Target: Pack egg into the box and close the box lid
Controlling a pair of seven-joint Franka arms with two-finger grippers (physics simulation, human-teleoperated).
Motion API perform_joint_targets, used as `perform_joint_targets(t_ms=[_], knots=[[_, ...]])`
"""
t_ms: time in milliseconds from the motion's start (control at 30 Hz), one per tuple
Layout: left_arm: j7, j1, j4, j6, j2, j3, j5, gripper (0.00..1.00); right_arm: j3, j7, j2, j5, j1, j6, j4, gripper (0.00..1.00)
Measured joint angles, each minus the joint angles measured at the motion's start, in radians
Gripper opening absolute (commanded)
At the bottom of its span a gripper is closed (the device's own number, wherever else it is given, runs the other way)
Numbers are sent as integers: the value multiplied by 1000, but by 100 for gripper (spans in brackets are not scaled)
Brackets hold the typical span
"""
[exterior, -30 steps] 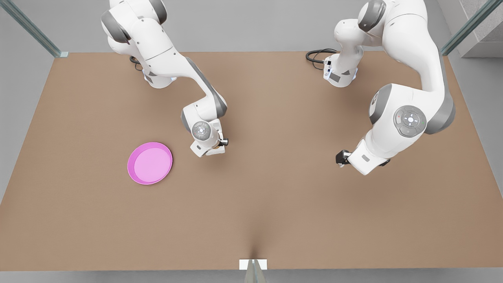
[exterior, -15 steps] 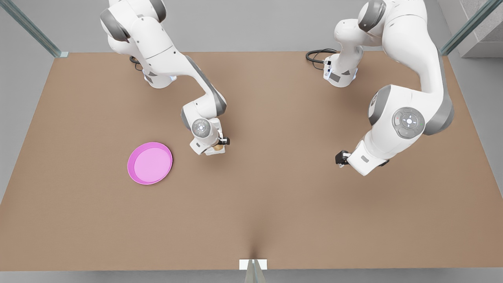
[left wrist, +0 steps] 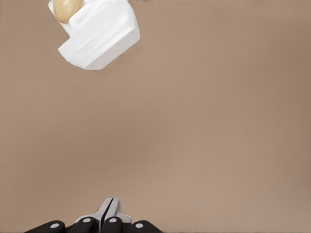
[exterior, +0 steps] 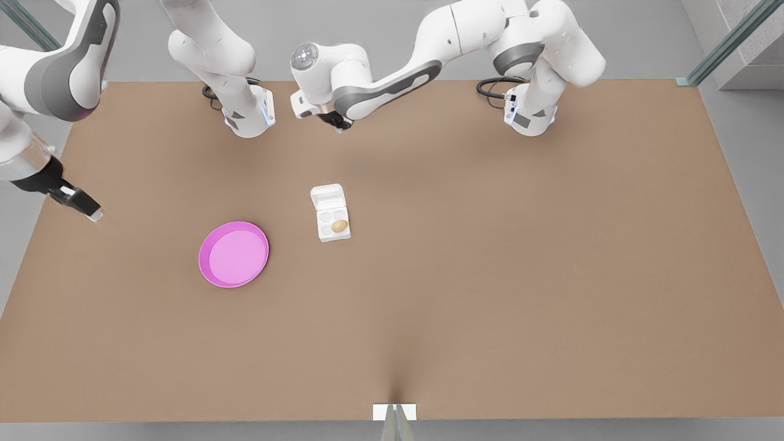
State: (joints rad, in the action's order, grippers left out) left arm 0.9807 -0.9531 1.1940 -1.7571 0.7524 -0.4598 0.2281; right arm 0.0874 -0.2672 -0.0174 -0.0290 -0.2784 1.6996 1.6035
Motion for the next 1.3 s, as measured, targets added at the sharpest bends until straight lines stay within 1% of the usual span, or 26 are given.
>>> perform_joint_targets(t_ms=[67, 100, 167, 233, 300, 400, 467, 533, 633, 700, 900, 1067, 1133, 1167, 1200, 1267, 1300], knots=[[96, 0, -6, -61, 39, 49, 13, 21, 16, 38, 10, 9, -55, -50, -3, 100], [141, -2, -7, -93, 56, 63, 18, 21, 44, 56, 15, 12, -102, -67, -4, 100], [223, -16, -9, -152, 91, 73, 44, 21, 86, 89, 51, 18, -175, -92, -16, 100], [296, -41, -9, -198, 110, 76, 62, 21, 110, 118, 79, 23, -194, -103, -15, 100], [362, -56, -14, -245, 127, 85, 82, 21, 124, 144, 110, 26, -105, -99, 3, 100], [442, -69, -52, -317, 154, 138, 97, 21, 131, 178, 112, 23, 136, -81, 20, 100], [483, -71, -66, -349, 172, 154, 102, 21, 131, 198, 114, 21, 216, -73, 21, 100], [516, -68, -71, -373, 181, 160, 105, 21, 131, 214, 118, 20, 198, -67, 23, 100], [554, -64, -75, -401, 192, 185, 107, 21, 129, 236, 134, 20, 74, -55, 21, 100], [573, -58, -75, -414, 197, 192, 107, 21, 129, 248, 136, 20, 29, -48, 20, 100], [606, 6, -76, -434, 196, 196, 103, 21, 125, 278, 130, 18, 78, -40, 10, 100], [604, 80, -74, -447, 225, 199, 100, 21, 129, 296, 128, 16, 62, -47, 0, 100], [587, 123, -101, -387, 179, 170, 48, 21, 119, 301, 125, 17, 66, -50, -3, 100], [576, 150, -118, -339, 140, 159, 17, 21, 80, 304, 123, 16, 102, -51, -3, 100], [562, 193, -126, -283, 88, 141, -11, 100, 49, 306, 121, 17, 133, -51, -2, 100], [515, 289, -124, -157, -39, 131, -35, 100, 25, 311, 125, 17, 157, -51, -2, 100], [486, 361, -122, -100, -84, 125, -37, 100, 21, 313, 127, 17, 160, -51, -2, 100]])
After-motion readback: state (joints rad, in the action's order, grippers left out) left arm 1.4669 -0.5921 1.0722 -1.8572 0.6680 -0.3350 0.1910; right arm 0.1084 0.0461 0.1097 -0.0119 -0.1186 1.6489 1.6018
